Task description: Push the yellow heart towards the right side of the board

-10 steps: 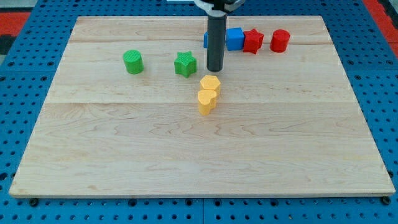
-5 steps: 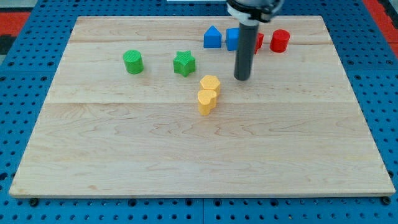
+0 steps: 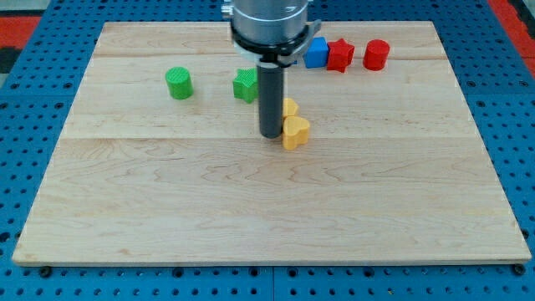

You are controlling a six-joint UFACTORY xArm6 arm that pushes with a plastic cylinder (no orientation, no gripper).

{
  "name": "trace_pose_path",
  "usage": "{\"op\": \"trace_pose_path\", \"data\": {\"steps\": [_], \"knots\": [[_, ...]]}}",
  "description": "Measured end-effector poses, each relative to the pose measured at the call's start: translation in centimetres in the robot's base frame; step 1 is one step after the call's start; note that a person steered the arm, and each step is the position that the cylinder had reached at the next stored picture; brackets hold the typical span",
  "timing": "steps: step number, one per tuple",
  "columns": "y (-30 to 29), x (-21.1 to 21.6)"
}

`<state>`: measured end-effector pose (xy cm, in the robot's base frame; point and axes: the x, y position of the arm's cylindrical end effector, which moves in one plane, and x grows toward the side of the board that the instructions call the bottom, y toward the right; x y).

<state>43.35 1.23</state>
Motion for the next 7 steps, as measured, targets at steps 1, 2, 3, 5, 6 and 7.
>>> {"op": "trace_pose_path", "data": {"steps": [1, 2, 3, 5, 6, 7], "knots": [[3.7, 0.0], [6.6, 0.0], [6.7, 0.0], [6.8, 2.9], [11.0, 3.9], [15.1, 4.3]]}}
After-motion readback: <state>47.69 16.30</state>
